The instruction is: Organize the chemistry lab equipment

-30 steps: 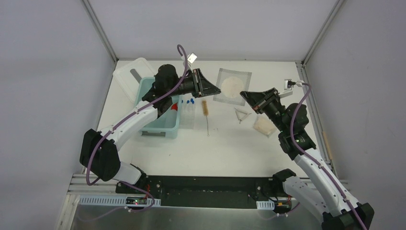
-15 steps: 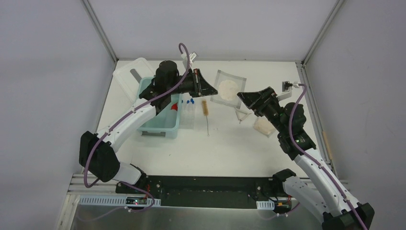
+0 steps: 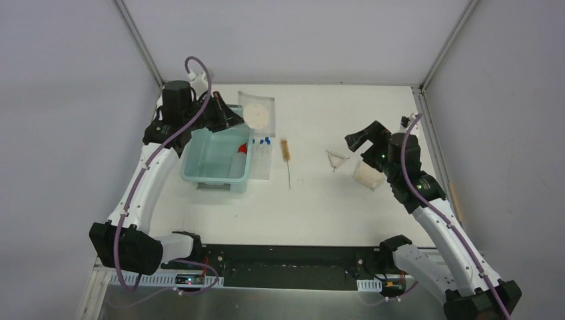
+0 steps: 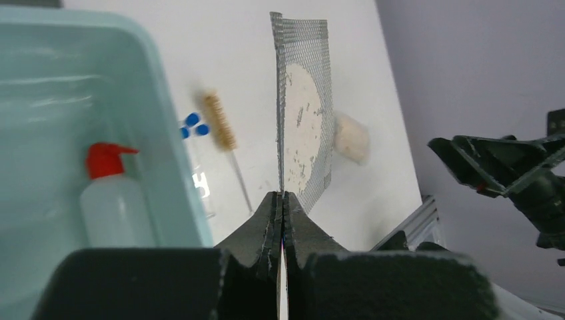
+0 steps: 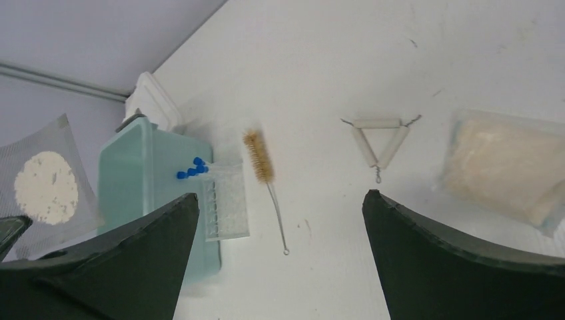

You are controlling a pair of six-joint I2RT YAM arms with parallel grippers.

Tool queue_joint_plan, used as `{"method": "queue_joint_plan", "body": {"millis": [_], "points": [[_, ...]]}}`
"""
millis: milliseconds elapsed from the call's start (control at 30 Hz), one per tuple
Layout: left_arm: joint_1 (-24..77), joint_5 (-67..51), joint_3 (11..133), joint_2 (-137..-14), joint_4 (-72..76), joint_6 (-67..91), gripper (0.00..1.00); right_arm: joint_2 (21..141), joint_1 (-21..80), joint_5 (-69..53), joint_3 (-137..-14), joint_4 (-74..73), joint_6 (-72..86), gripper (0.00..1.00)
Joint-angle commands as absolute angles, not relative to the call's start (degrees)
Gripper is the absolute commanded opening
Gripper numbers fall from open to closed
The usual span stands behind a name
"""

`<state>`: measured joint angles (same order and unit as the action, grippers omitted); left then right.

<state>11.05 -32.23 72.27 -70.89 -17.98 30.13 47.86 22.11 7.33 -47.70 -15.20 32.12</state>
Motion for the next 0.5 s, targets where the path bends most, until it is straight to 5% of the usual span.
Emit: {"method": "queue_joint_plan", "body": {"millis": [0, 467], "points": [[4.43, -30.75, 74.41, -69.98, -30.93, 21.66, 0.00, 47.72, 19.69, 10.01, -48.69, -20.27, 30.16, 0.97], [-4.63, -17.91, 75.83, -72.87, -46.51, 6.45, 0.00, 45.78, 15.25, 18.37, -45.73, -24.26, 28.06, 0.98]]}}
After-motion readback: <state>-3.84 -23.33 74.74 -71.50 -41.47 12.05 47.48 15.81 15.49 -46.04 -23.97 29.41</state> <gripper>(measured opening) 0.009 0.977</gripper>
